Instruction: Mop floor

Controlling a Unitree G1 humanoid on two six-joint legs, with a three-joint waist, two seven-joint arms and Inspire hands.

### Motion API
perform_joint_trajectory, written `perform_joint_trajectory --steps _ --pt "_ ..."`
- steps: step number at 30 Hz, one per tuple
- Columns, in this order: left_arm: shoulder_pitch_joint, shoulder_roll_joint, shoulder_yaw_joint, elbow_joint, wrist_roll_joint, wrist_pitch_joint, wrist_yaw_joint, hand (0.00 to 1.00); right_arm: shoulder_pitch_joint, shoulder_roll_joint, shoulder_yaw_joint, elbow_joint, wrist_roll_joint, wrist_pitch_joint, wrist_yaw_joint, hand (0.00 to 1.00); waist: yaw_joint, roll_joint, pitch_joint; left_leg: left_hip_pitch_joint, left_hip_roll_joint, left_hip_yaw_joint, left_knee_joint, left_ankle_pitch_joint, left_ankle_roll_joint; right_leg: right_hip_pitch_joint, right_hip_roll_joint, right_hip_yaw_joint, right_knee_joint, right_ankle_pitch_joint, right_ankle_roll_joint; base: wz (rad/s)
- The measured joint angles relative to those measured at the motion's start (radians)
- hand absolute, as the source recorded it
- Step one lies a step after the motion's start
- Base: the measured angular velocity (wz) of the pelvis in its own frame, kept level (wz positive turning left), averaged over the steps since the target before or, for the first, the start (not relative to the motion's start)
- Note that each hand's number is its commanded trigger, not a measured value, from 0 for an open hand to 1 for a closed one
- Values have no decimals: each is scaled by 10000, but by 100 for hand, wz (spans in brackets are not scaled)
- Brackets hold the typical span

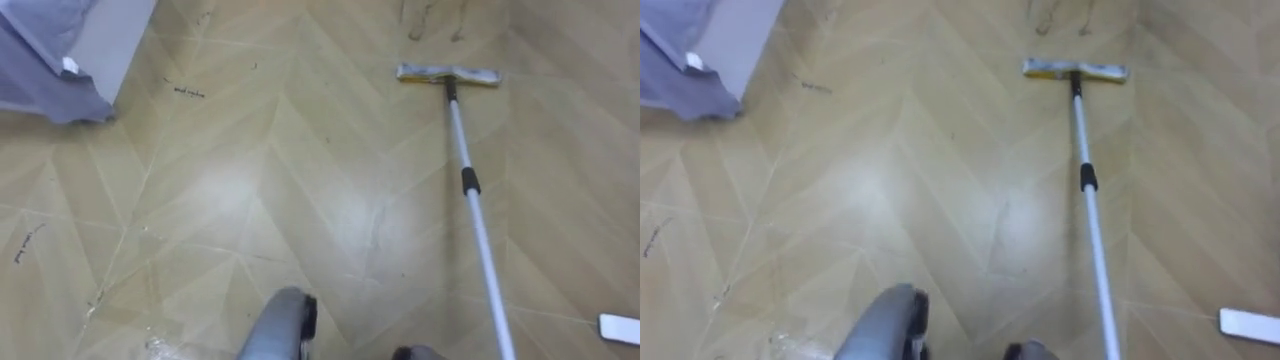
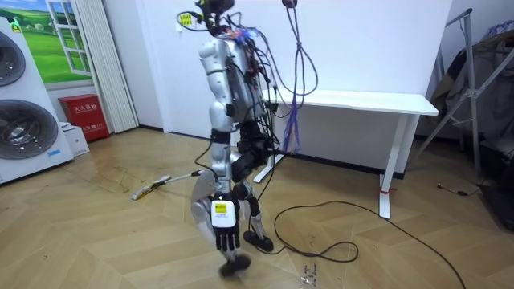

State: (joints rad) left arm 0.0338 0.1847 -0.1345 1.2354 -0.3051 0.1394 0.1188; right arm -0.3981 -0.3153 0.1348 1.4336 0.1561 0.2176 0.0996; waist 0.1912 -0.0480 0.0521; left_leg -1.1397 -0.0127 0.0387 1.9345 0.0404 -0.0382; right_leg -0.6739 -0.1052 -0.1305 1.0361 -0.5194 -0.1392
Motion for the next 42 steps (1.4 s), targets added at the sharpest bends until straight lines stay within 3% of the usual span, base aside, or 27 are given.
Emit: perform_joint_trajectory --steps 1,2,4,5,7,9,10,11,12,13,14,15,16,19,20,23,25,27,29,31,32,33,34,36,38,40,42 --pt "1 185 -78 -9 27 -178 -22 0 -626 -74 65 38 25 -106 215 100 61 -336 96 -445 -15 106 730 -367 94 -32 -23 213 -1 6 5 -14" --pt "22 253 -76 -5 61 -182 -35 0 -762 -101 147 47 78 -203 267 100 100 -445 88 -611 -14 97 804 -568 135 -5 -37 267 -13 6 6 0" --pt "102 315 -64 -33 641 -159 -288 0 -1093 -352 482 138 782 -30 546 100 194 -527 51 -738 23 171 -940 -1222 181 168 -158 259 -42 -125 228 16" --pt "128 317 -46 -8 803 -159 -383 0 -1040 -426 517 115 907 -59 621 100 193 -496 41 -634 51 166 -1851 -1302 197 166 -161 247 -36 -180 311 28" --pt "155 320 -14 -10 1256 -38 -763 0 -456 -733 709 8 1208 -261 800 100 123 -151 -119 566 202 377 -6930 -1549 242 158 -154 -43 -41 -448 614 33" --pt "169 348 -40 39 1439 262 -1017 0 359 -778 846 29 1308 -281 830 100 19 221 -262 1786 354 499 -9732 -1637 363 403 -162 -305 -59 -696 781 32" --pt "63 342 -60 45 1537 393 -1189 0 1008 -781 864 49 1269 -291 834 100 -223 430 -396 2182 225 611 -10461 -2616 1033 570 -367 -529 -101 -840 875 50" --pt "-90 347 -55 75 1596 421 -1243 0 1287 -769 844 100 1248 -290 835 100 -373 460 -401 2197 97 705 -10426 -2728 1175 580 -524 -508 81 -893 963 91" --pt "-313 253 -12 202 1606 457 -1255 0 1804 -789 796 441 1208 -283 800 100 -764 666 -401 2208 -189 824 -10146 -3142 1518 248 -759 -153 1201 -535 1066 103" --pt "-534 107 -8 177 1628 449 -1194 0 2527 -791 809 575 1113 -220 587 100 -989 963 -473 2280 -402 866 -9761 -3551 1720 -412 -873 373 2674 564 1329 93" --pt "-559 49 15 127 1639 428 -1143 0 2912 -742 808 551 1097 -216 474 100 -1056 1114 -569 2313 -433 887 -9626 -3774 1810 -705 -830 580 3223 1246 1403 43" --pt "-558 -26 29 -31 1609 408 -940 0 3462 -589 814 407 1106 -218 275 100 -1143 1342 -647 2487 -481 896 -9533 -4081 1981 -1188 -646 998 3957 2281 1548 0" --pt "-559 -34 23 -162 1614 404 -705 0 3654 -356 839 324 1109 -237 60 100 -1387 1540 -583 2706 -510 892 -9528 -4311 2050 -1590 -487 1246 4404 2539 1647 -11" --pt "-570 -88 56 -409 1621 236 -259 0 4148 238 835 -436 1241 -334 -512 100 -1640 1739 -556 2946 -520 904 -9791 -4617 2079 -2664 -225 1517 4136 2305 1848 -25" --pt "-565 -129 49 -396 1616 233 -195 0 4146 341 834 -439 1245 -361 -628 100 -1620 1756 -554 3023 -520 899 -9892 -4635 2061 -2738 -214 1522 3670 2205 1917 -41" --pt "-260 -289 -8 -386 1628 237 -127 0 4148 589 861 -455 1347 -437 -949 100 -1571 1698 -514 3476 -529 858 -10568 -4679 1973 -2580 -116 1399 159 1859 1879 -32" --pt "93 -308 -36 -378 1709 374 -104 0 4099 583 872 -457 1344 -424 -1031 100 -1531 1520 -440 3671 -648 446 -10614 -4869 1688 -2487 -60 808 -1523 2032 1560 -16" --pt "155 -335 -46 -376 1684 597 -102 0 3778 506 768 -350 1168 -383 -1064 100 -1479 1483 -411 3671 -671 107 -10325 -5051 1425 -2364 -106 382 -1345 1958 1224 7" --pt "121 -305 -47 -412 1537 631 -102 0 3130 340 688 -227 1105 -187 -1090 100 -1136 1284 -314 3549 -491 207 -9569 -5090 1214 -2292 -209 16 -971 1559 890 -12" --pt "102 -152 -68 -709 1164 703 -86 0 1619 -96 700 131 826 78 -942 100 -729 917 -215 2865 -22 346 -7723 -4589 510 -2358 -101 20 -276 962 657 -25" --pt "104 -76 -78 -842 988 679 -66 0 1226 -216 724 132 747 128 -897 100 -545 846 -206 2655 145 406 -7180 -4358 352 -2381 -17 33 -116 825 615 -37" --pt "133 88 -95 -1099 707 618 7 0 404 -465 877 125 709 98 -854 100 -325 676 -153 2174 382 344 -6150 -3646 276 -2375 203 61 175 567 540 -35" --pt "131 335 -211 -1213 455 562 22 0 -294 -642 1196 92 772 -39 -737 100 -123 379 -129 1688 409 205 -5307 -2695 236 -2357 327 164 502 279 458 -28" --pt "255 699 -304 -1564 424 554 47 0 -933 -918 1411 -122 1134 -234 -476 100 79 -118 -104 1166 378 132 -4597 -1619 138 -2252 485 350 811 -54 291 -1" --pt "316 836 -272 -1557 558 532 8 0 -1298 -1204 1588 -385 1318 -371 -278 100 313 -270 -43 855 563 150 -4970 -2163 226 -1880 685 351 779 -202 212 11" --pt "480 775 -248 -1617 1016 684 -265 0 -1081 -1445 1581 -375 1419 -396 -136 100 371 -311 -36 792 475 205 -7627 -2861 216 -1261 777 286 498 -514 217 34" --pt "522 728 -257 -1554 1172 747 -541 0 -448 -1433 1581 -409 1589 -418 -126 100 369 -44 -79 906 496 257 -9710 -2824 257 -669 991 297 84 -777 331 34"
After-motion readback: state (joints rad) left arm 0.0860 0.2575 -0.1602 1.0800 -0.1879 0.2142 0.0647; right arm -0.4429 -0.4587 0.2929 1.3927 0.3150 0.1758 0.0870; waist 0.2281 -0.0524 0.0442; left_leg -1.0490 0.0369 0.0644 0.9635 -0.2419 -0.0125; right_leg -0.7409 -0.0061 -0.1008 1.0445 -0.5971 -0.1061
